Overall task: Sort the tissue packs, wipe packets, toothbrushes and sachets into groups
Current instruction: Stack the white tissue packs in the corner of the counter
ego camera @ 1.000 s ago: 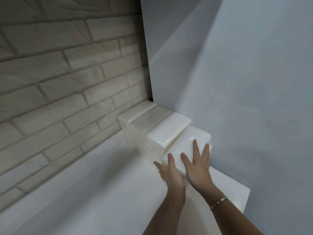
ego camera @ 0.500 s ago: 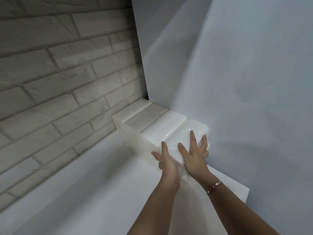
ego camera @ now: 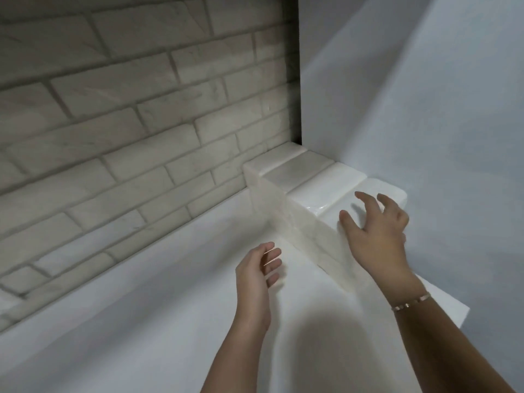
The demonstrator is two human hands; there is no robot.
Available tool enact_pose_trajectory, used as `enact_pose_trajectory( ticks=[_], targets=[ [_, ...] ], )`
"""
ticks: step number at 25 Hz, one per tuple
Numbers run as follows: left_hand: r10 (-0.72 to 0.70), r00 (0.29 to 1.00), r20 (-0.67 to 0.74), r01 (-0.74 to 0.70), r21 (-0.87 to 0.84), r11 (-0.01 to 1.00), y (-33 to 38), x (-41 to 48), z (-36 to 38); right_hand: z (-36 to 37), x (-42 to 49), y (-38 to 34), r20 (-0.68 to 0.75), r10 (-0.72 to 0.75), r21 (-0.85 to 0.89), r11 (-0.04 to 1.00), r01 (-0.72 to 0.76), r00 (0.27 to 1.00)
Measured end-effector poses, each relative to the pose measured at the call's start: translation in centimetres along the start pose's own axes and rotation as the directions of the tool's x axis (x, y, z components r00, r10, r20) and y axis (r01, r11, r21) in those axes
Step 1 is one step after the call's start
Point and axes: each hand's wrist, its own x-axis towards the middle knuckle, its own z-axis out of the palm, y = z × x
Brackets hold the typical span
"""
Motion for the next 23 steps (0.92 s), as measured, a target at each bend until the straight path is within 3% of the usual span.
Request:
enact_pose_trajectory(
  ticks=[3, 8, 12, 18, 23],
  targets=[
    [0.102, 0.991, -0.084, -0.1, 0.027, 0.995, 1.1, -2.8, -5.8, 1.5, -4.5, -3.3, 0.034, -0.126, 0.193, 0.974, 0.117, 0.992],
    [0.179, 0.958, -0.225, -0.172, 0.048, 0.984, 2.1, -6.7, -16.6, 4.8, -13.6, -9.7, 0.258, -0.122, 0.489, 0.872, -0.021, 0.958],
    [0.208, 0.928, -0.311, -0.2, 0.056, 0.978, 3.0, -10.4, -25.5, 8.0, -21.0, -15.7, 0.378, -0.218, 0.618, 0.784, -0.069, 0.9],
    [0.232, 0.868, -0.438, -0.234, 0.051, 0.971, 4.0, -17.3, -39.5, 13.1, -33.8, -24.0, 0.583, -0.386, 0.629, 0.772, -0.095, 0.715],
    [0.284, 0.78, -0.558, -0.317, 0.039, 0.948, 5.1, -22.3, -49.8, 17.2, -43.7, -29.2, 0.663, -0.503, 0.647, 0.758, -0.087, 0.555]
  ],
)
